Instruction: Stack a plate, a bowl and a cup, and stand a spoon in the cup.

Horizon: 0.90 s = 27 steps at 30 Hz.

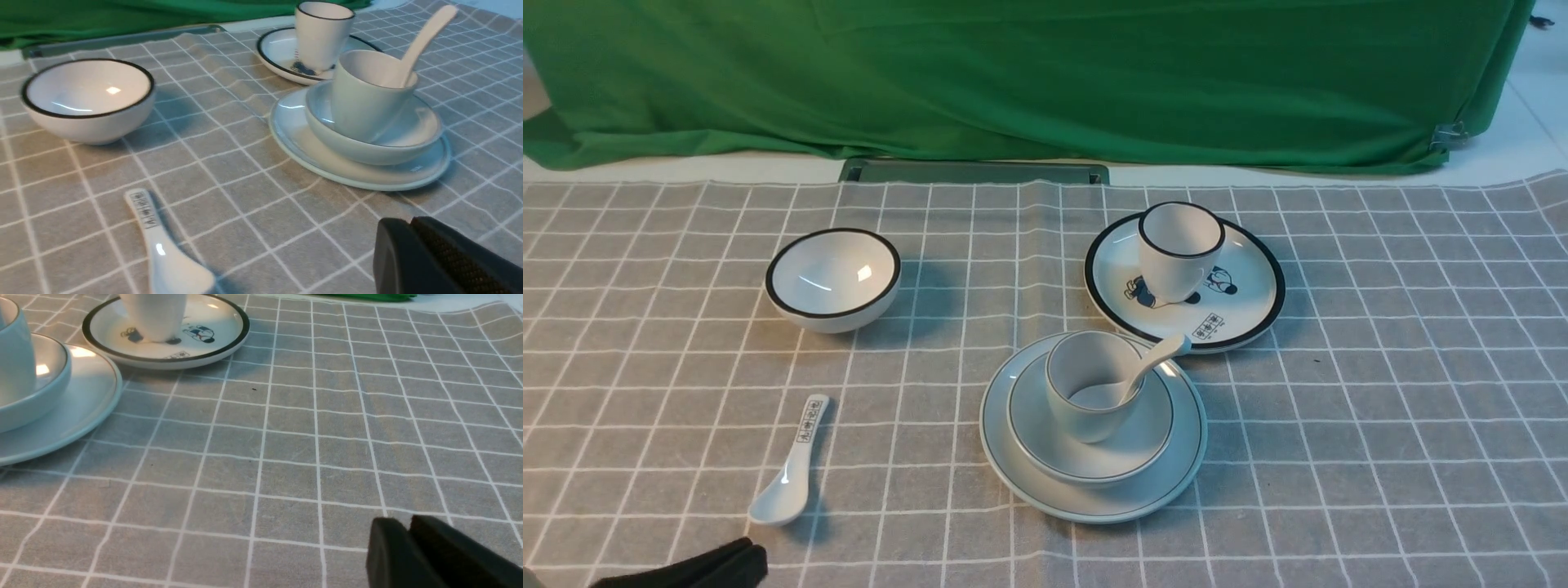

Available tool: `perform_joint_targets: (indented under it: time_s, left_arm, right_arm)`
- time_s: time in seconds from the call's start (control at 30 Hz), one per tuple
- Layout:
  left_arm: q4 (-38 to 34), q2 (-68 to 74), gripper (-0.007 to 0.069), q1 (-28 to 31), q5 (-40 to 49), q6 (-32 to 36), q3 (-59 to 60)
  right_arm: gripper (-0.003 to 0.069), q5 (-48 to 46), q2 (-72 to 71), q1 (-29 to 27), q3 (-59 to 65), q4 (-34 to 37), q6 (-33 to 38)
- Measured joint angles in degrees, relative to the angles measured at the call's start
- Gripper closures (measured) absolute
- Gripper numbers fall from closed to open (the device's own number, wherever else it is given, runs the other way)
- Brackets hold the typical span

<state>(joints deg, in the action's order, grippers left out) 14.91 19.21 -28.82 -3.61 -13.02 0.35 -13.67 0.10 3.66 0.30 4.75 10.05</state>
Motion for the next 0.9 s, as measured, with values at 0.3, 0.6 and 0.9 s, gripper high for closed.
perform_joint_targets:
  time_s: [0.3,0.6,0.9]
  left_arm:
    - [-16.86,-6.96,0.0612,21.19,-10.49,14.74,0.04]
    - [-22.03,-18.72,0.0612,34.7,8.0,19.74,0.04]
    - [-23.19,-19.15,0.0612,37.12,16.82,20.07,0.04]
  right_arm:
    - [0.053,0.0,0.0,0.0,0.0,0.0,0.01]
    - [0.0511,0.0,0.0,0.0,0.0,0.0,0.06]
    - [0.0487,-0.02,0.0,0.0,0.0,0.0,0.06]
